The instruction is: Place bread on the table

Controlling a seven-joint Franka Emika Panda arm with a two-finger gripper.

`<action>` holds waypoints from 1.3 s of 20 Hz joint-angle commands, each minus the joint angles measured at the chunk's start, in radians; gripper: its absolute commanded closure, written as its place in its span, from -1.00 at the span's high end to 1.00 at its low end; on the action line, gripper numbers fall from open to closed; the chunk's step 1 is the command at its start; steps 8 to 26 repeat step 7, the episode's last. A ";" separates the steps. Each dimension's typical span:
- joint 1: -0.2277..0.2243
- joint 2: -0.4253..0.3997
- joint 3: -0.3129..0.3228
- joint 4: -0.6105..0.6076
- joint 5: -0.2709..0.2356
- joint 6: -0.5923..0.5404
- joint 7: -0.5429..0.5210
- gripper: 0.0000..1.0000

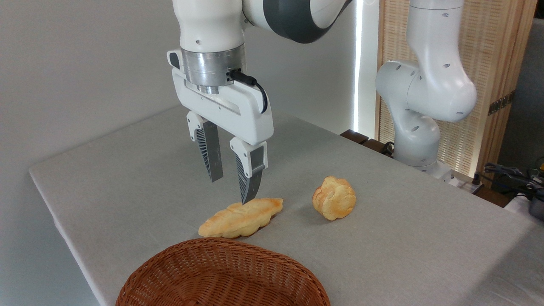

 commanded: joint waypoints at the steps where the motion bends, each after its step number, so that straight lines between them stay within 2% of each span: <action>1: -0.006 -0.009 0.000 0.015 -0.016 -0.008 -0.019 1.00; 26: -0.011 -0.012 -0.007 0.015 -0.015 -0.017 -0.014 1.00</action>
